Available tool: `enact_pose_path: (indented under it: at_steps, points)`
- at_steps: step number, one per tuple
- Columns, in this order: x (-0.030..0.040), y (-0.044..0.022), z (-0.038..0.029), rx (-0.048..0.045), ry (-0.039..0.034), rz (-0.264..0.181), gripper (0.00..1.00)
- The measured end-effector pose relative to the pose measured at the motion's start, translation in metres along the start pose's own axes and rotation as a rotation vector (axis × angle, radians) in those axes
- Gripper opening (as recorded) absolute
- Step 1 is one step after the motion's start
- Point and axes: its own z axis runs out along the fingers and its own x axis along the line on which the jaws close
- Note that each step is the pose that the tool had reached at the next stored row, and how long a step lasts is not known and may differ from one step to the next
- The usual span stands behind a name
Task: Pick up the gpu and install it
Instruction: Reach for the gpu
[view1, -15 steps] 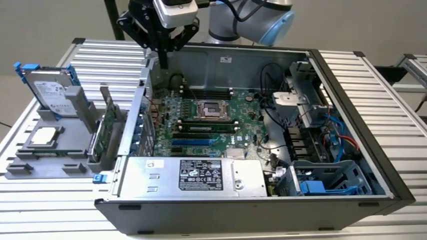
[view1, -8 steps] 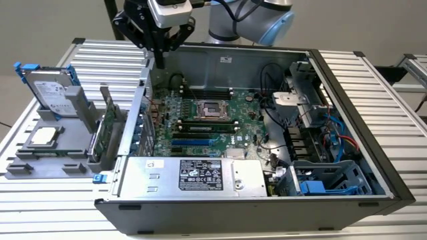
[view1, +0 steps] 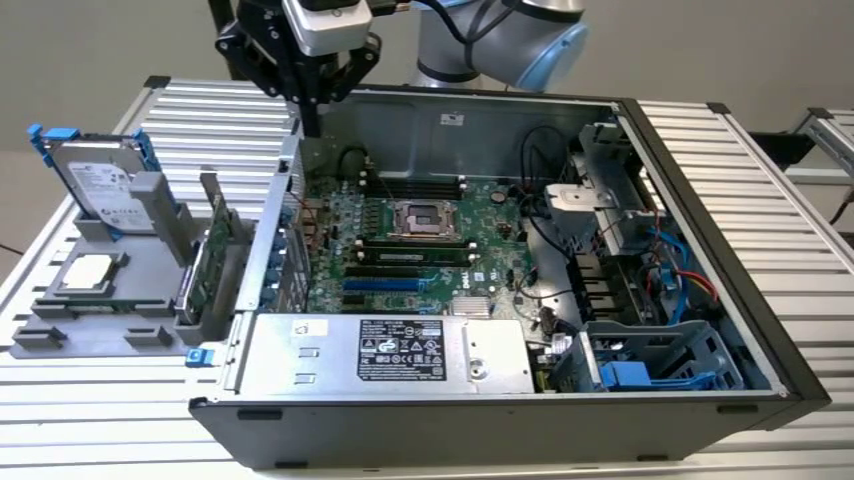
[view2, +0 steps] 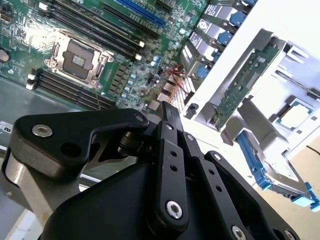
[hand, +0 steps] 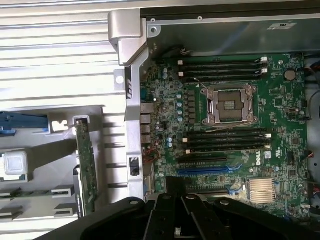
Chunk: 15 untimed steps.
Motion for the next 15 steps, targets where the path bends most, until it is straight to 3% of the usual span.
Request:
enact_pose_path:
  at_steps: [15]
  points:
    - [0.0115, -0.0009, 0.0001, 0.0001, 0.0012, 0.0, 0.0]
